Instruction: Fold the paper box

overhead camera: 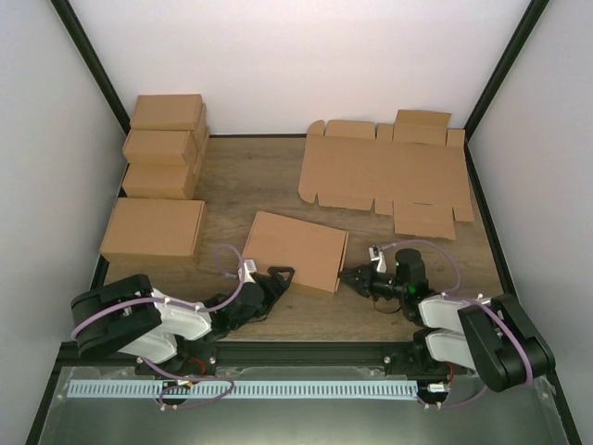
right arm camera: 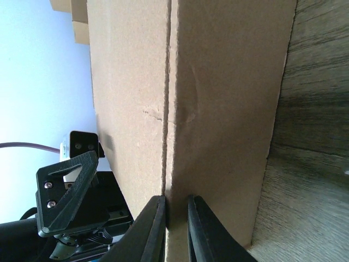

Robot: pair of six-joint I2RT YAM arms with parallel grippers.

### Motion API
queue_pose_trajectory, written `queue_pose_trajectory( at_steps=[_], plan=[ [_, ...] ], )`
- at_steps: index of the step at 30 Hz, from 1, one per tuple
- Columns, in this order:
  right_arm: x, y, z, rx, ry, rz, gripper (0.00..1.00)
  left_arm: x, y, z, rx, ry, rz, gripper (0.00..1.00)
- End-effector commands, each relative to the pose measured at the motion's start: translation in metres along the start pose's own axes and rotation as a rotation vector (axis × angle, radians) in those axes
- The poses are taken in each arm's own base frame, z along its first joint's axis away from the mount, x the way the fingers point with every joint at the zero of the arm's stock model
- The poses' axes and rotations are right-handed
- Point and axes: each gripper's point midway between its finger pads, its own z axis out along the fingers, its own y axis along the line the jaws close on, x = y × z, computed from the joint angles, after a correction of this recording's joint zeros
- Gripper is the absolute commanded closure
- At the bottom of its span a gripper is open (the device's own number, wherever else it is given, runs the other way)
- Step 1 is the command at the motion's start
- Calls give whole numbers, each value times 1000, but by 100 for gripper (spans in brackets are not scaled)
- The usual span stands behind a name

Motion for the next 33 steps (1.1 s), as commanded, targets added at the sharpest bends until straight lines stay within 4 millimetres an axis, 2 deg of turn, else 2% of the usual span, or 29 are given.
queue_pose_trajectory(
  at_steps=[1,5,14,17,21,26,29,31,33],
  plan=[
    [11,-32,-8,74,-2,79,87,3,-14,2,38,5,-5,0],
    [12,-32,-9,66,7,78,87,1,-20,2,63,-6,-10,3],
    [14,-22,-8,29,36,69,87,0,-55,12,163,-41,18,35],
    [11,-17,-9,23,39,56,85,-1,-63,11,172,-52,37,40],
    [1,-3,-10,34,30,-5,69,-6,-72,5,164,-72,53,42],
    [-18,25,-17,49,-9,-111,52,-19,-79,-10,142,-108,61,42],
    [-26,38,-20,53,-26,-150,38,-27,-79,-20,131,-120,58,41],
    [-27,39,-20,59,-23,-144,26,-31,-77,-25,112,-117,50,40],
    [-26,36,-19,69,-17,-121,22,-33,-71,-28,89,-105,25,38]
  ],
)
